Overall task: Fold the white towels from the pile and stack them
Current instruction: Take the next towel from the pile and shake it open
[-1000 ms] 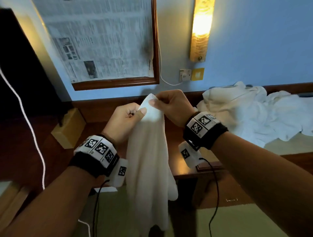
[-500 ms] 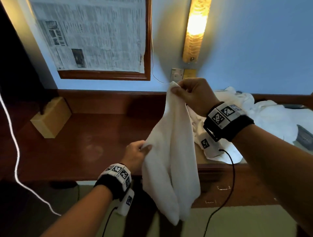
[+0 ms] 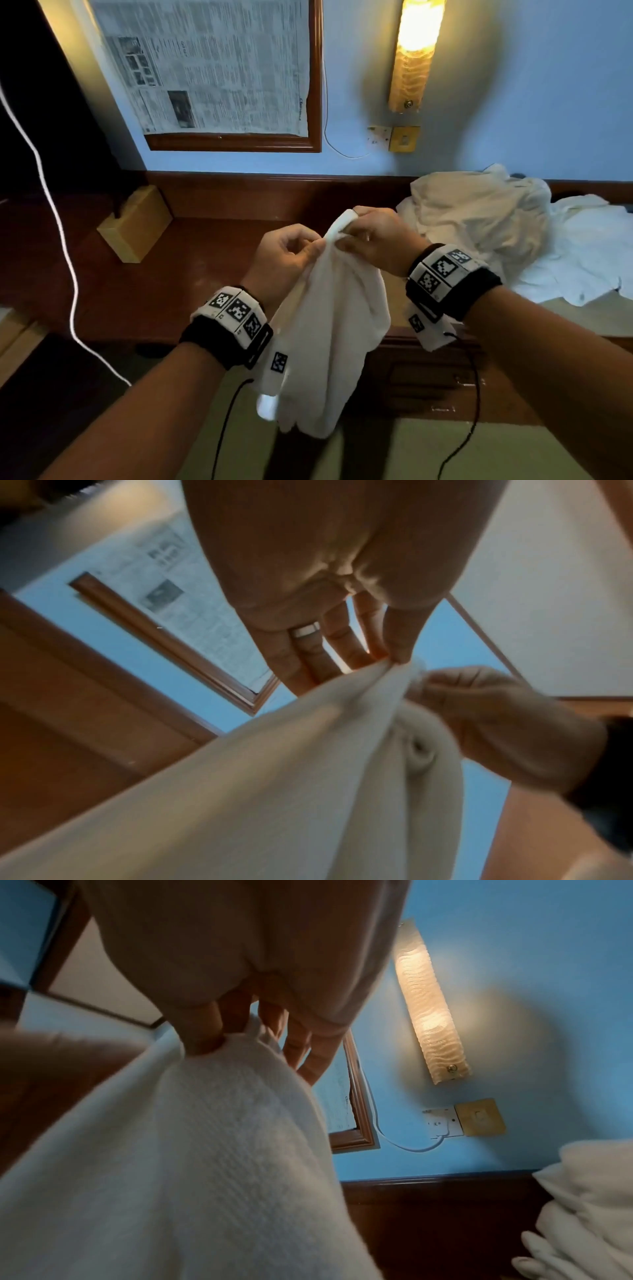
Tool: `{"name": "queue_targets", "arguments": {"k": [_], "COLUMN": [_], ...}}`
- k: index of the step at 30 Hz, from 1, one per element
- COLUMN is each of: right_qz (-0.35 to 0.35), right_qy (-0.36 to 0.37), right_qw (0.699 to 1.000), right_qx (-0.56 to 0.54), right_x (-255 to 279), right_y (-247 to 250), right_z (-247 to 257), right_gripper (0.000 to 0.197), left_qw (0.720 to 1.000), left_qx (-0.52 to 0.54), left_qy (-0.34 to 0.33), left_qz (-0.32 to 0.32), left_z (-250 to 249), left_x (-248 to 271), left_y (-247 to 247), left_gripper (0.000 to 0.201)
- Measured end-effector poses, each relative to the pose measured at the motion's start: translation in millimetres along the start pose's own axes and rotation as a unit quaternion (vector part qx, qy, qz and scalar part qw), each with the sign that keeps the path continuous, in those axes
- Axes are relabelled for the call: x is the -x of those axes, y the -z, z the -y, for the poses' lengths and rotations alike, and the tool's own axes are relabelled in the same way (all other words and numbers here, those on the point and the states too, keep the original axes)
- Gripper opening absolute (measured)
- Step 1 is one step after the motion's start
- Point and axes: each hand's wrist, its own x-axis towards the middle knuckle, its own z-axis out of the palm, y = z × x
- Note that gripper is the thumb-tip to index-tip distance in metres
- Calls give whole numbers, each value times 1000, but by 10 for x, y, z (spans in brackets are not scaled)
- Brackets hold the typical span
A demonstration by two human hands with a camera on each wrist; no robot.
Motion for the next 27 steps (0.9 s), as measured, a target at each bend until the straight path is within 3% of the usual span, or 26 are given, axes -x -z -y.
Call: {"name": "queue_targets", "arguments": {"k": [5,9,11,13,17,21,23,25,27], "right_qz": [-106,-169,-190,-199,-174,-149,-149,-147,-139], "right_qy": [-35,-17,-47,-77,-164,-228,-237,-239,-236], "right_qw": [990,978,974,973,971,959,957,957,958], "right_qx": [-83,-121,-113,-82,9,73,75,76,81], "right_x": [-358,-588,-628,-639,-547,-440,-440,-451,-454], "right_y": [296,524,600,601,466,391,368,348,328], "right_z": [58,128,82,-15,-205,-301,-278,-236,-198], "right_gripper": [24,29,17,19,28,32,32,33,33], "left_qw": [992,971,952,930,933,959,959,917,881], "left_qx": [-43,-210,-250,-285,-216,-121,-190,-355,-437], "left_qy": [114,104,135,159,161,167,169,173,170], "left_qz": [27,-53,-115,-169,-237,-194,-122,-58,-63], "left_z": [513,910,948,929,868,664,619,641,681], "left_x": [487,673,721,704,499,402,396,397,381], "left_y": [227,418,536,658,889,933,945,970,1032], "left_gripper": [51,33,17,11,11,16,32,43,42]}}
